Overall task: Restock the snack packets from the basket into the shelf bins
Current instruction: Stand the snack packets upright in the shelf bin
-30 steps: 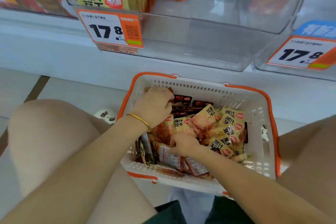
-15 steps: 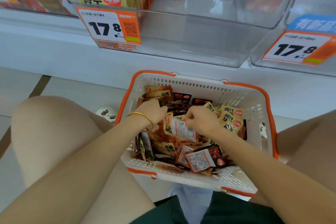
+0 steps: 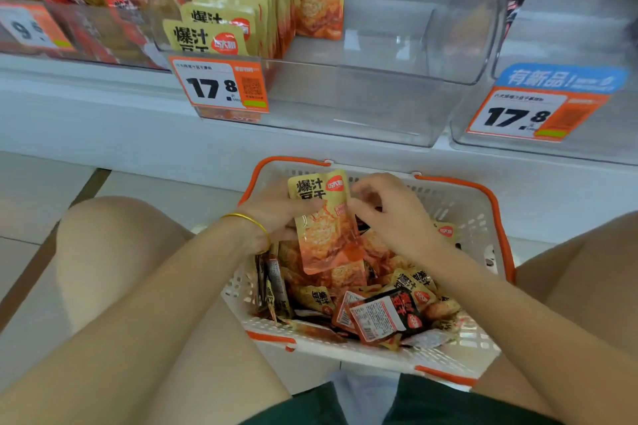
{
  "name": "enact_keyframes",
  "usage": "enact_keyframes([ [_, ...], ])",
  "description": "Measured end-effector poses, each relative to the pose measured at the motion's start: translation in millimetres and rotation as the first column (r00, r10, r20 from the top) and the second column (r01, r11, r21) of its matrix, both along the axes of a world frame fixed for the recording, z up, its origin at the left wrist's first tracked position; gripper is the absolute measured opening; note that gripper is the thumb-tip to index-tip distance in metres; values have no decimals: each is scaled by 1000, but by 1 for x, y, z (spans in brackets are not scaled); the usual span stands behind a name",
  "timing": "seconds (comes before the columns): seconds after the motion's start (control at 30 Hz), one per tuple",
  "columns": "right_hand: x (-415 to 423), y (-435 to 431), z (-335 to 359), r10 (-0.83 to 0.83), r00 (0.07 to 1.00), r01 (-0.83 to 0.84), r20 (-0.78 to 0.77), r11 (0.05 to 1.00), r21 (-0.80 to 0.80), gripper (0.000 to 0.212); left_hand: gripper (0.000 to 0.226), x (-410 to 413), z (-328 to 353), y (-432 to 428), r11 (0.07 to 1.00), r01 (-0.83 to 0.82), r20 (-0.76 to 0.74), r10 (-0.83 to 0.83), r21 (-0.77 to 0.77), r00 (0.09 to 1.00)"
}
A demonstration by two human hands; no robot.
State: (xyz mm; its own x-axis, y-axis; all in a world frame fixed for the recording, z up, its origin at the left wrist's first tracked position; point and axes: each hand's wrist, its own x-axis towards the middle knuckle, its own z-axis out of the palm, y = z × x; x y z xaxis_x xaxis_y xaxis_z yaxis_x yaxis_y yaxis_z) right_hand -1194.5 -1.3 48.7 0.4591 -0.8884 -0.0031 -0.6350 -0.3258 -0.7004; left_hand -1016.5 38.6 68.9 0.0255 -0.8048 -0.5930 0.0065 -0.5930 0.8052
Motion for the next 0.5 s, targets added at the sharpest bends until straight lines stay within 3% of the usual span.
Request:
enact_keyframes([
  [0.07, -2, -8, 13, 38, 999, -40, 10, 980, 195, 33, 27, 3, 17, 5, 996, 56, -43, -59, -70, 997],
  [0.17, -2, -8, 39, 95, 956, -230, 277, 829, 510, 19, 22, 6, 42, 11, 982, 47, -25, -53, -184, 998],
  [0.23, 0, -7, 57, 114, 918, -311, 380, 802, 511, 13, 22, 9, 57, 12, 967, 41, 10, -40, -250, 999],
  [0.37, 7, -17, 109, 80, 853, -361, 516, 804, 473, 22, 13, 11, 101, 5, 910, -29, -8, 28, -414, 1000],
  [0.5, 11, -50, 170, 3, 826, -309, 564, 839, 448, 18, 17, 17, 139, -20, 760, -219, -14, 266, -612, 964],
])
